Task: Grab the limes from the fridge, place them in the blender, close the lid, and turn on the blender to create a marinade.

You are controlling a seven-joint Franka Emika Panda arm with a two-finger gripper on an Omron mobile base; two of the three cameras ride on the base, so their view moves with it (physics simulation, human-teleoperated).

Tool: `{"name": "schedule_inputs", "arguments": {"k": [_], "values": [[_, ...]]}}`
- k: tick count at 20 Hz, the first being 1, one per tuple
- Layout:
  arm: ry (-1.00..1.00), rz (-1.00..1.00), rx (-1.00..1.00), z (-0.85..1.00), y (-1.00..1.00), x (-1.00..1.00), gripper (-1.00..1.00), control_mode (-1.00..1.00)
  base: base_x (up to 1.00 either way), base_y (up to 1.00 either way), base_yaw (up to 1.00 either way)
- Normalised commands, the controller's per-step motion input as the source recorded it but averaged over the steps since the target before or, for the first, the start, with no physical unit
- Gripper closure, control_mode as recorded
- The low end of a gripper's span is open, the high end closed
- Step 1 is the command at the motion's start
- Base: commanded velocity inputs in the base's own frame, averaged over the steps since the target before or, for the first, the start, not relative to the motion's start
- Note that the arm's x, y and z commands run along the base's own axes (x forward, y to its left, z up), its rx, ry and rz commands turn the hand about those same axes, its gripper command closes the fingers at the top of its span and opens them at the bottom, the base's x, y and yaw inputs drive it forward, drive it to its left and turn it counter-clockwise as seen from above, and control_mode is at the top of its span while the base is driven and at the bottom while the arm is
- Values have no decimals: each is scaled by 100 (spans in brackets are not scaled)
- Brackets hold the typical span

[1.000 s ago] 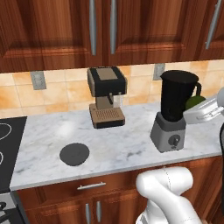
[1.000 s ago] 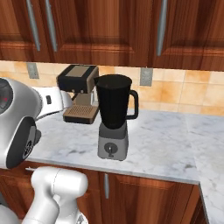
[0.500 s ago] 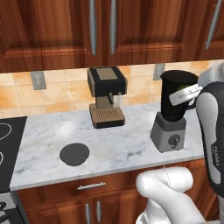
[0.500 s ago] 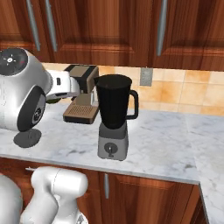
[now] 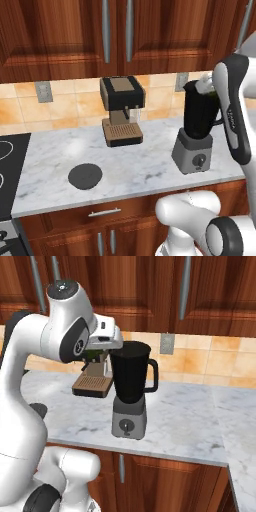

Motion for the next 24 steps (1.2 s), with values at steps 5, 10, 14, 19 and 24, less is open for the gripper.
{"name": "schedule_inputs", "arguments": {"k": [5,10,14,19,24], "values": [[0,-7,0,1,-29,57,100,-100,0,0,0],[0,-5,-2,0,-49,95,100,-100,0,0,0],[5,-3,-4,-16,-9,80,100,-100,0,0,0],[9,0,-16,-52,0,25,100,-100,0,0,0],[10,0,-13,-52,0,11,100,-100,0,0,0]]}}
